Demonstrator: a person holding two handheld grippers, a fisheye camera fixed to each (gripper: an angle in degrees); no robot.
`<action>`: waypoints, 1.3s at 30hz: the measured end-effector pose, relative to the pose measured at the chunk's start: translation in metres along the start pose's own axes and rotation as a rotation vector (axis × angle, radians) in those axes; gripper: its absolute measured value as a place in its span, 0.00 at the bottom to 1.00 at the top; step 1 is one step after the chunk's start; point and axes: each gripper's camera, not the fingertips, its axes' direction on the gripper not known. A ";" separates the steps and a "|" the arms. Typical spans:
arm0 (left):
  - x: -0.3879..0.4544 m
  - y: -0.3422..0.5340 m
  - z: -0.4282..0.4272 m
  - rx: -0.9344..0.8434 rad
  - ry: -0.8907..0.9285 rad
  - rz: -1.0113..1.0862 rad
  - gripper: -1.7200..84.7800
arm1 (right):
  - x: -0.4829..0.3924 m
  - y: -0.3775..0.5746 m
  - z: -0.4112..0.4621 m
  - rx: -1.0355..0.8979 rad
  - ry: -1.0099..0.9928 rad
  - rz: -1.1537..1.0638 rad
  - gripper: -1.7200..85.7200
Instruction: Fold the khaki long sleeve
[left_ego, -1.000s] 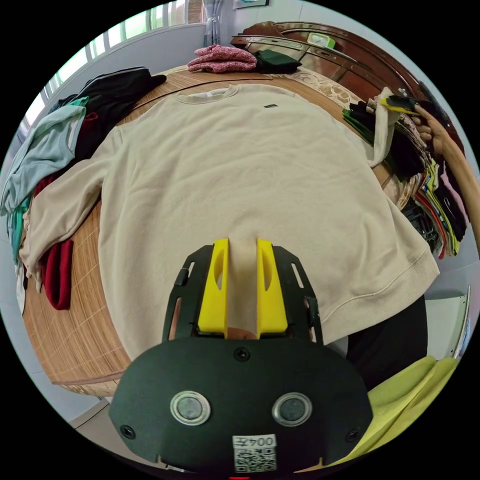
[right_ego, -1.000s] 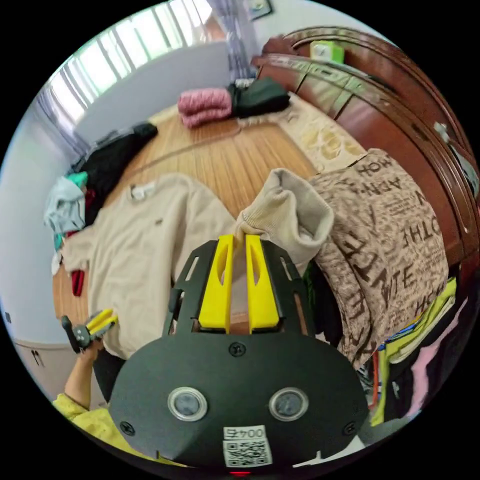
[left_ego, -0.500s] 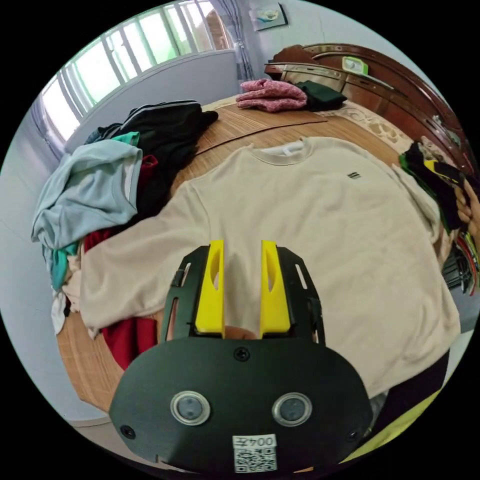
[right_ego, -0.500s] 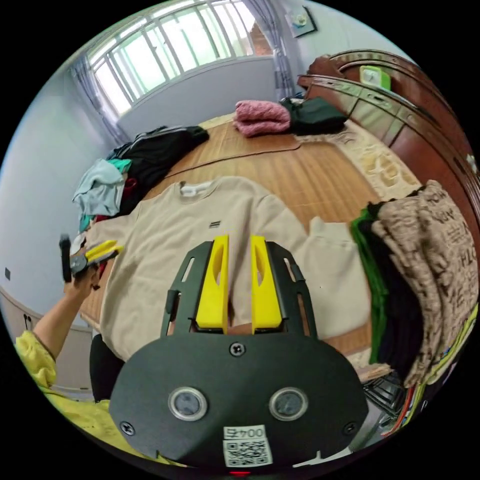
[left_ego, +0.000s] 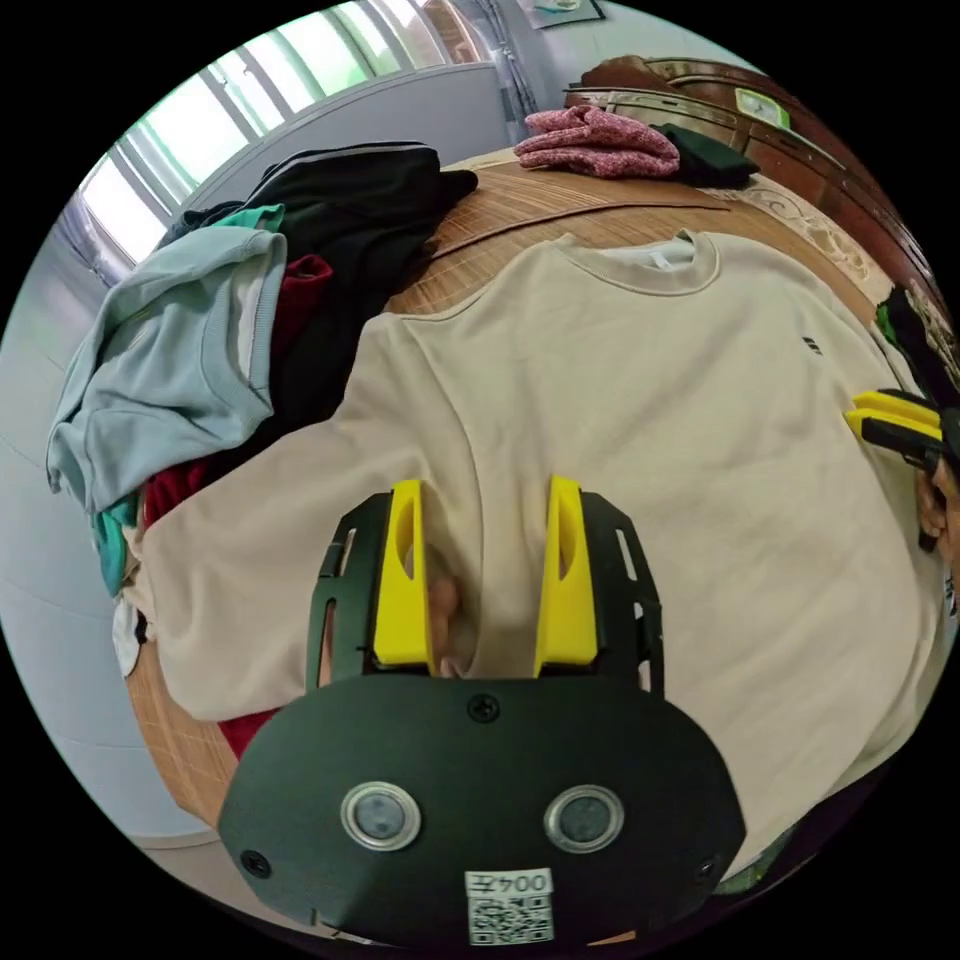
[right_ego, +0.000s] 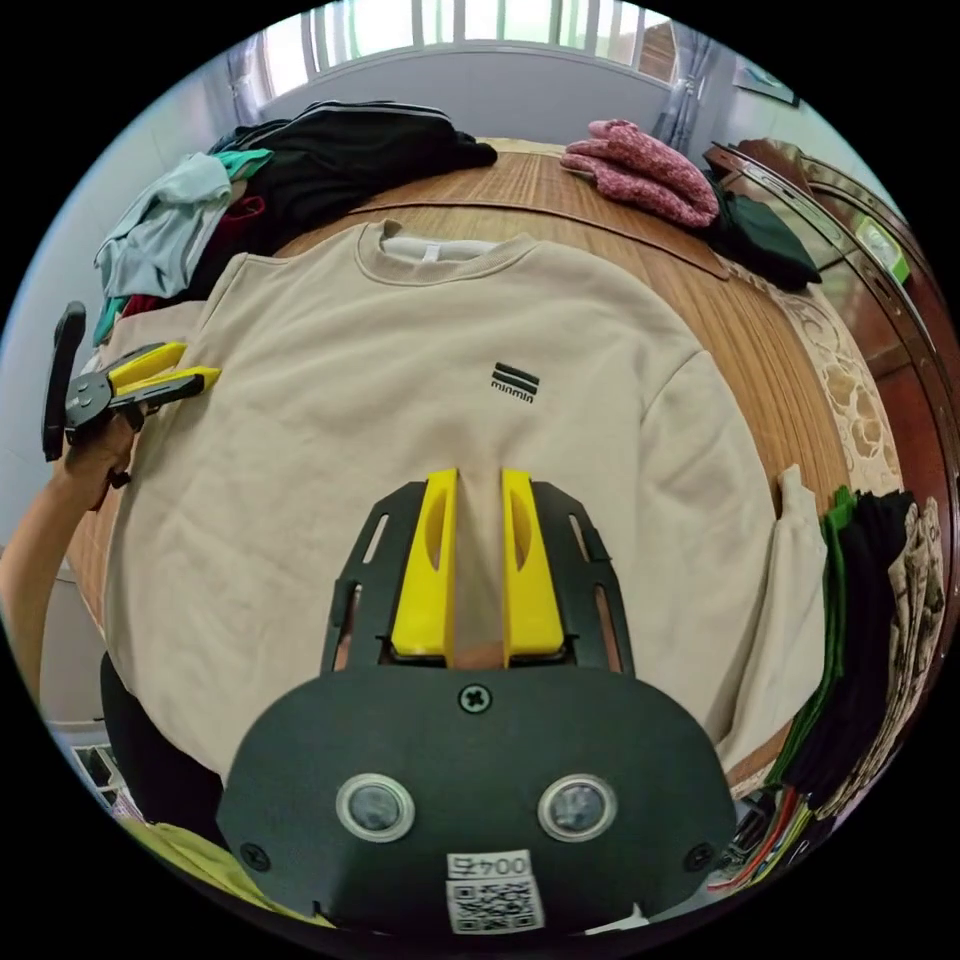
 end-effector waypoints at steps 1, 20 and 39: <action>-0.006 0.003 -0.002 0.001 -0.020 0.014 0.21 | -0.004 -0.003 0.003 0.005 0.001 -0.001 0.11; -0.018 0.182 -0.107 0.153 0.230 -0.215 0.22 | 0.118 0.016 -0.044 0.114 -0.078 0.124 0.11; -0.025 0.180 -0.066 0.033 0.166 -0.194 0.22 | 0.291 0.027 -0.085 -0.133 0.090 0.040 0.18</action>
